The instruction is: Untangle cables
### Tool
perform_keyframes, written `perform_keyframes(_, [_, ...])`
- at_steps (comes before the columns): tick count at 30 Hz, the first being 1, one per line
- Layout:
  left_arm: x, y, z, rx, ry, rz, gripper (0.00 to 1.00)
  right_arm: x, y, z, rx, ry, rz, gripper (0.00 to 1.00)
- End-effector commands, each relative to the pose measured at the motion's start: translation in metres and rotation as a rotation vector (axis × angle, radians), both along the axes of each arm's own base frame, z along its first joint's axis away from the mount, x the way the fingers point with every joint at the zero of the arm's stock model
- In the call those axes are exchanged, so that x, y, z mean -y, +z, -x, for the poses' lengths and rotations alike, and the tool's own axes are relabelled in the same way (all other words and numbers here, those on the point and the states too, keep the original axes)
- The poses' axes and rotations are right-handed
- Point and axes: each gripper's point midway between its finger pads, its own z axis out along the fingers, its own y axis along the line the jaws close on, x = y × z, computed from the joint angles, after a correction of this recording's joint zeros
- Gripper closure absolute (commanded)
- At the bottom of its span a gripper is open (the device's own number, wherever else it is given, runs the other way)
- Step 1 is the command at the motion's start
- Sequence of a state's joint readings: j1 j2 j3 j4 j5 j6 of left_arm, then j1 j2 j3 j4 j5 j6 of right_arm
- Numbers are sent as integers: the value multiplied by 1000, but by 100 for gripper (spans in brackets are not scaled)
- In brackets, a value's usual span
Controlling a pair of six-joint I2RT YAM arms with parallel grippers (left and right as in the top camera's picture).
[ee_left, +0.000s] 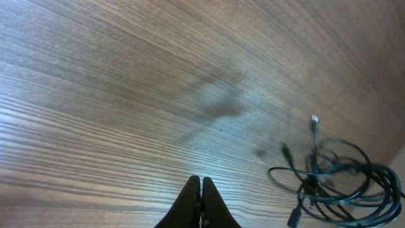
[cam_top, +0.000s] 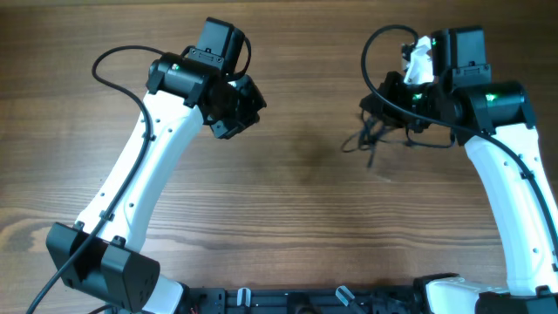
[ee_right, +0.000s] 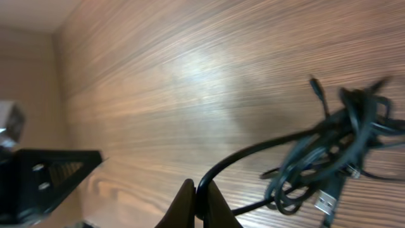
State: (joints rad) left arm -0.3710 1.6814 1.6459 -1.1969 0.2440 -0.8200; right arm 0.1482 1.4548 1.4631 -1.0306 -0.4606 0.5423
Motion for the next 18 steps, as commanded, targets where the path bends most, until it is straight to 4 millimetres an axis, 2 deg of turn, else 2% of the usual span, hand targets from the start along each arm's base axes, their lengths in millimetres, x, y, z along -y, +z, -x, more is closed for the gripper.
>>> perform_keyframes(1, [5, 0, -3, 1, -11, 35, 83, 6, 10, -2, 48, -7, 34, 93])
perform_keyframes(3, [5, 0, -3, 0, -10, 35, 64, -1, 14, 0, 46, 20, -9, 93])
perform_keyframes(4, [5, 0, -3, 0, -11, 36, 62, -6, 17, 1, 49, 36, -36, 93])
perform_keyframes(6, [7, 0, -2, -9, -7, 52, 51, -17, 25, 2, 63, 77, -100, 93])
perform_keyframes(10, [13, 2, 0, -36, 24, 95, 44, -40, 46, 8, 109, 199, -239, 94])
perform_keyframes(13, [16, 3, 2, -42, 17, 110, 44, -64, 78, 23, 197, 387, -411, 96])
perform_keyframes(18, [20, 4, 3, -38, 8, 113, 43, -80, 112, 43, 252, 546, -593, 96])
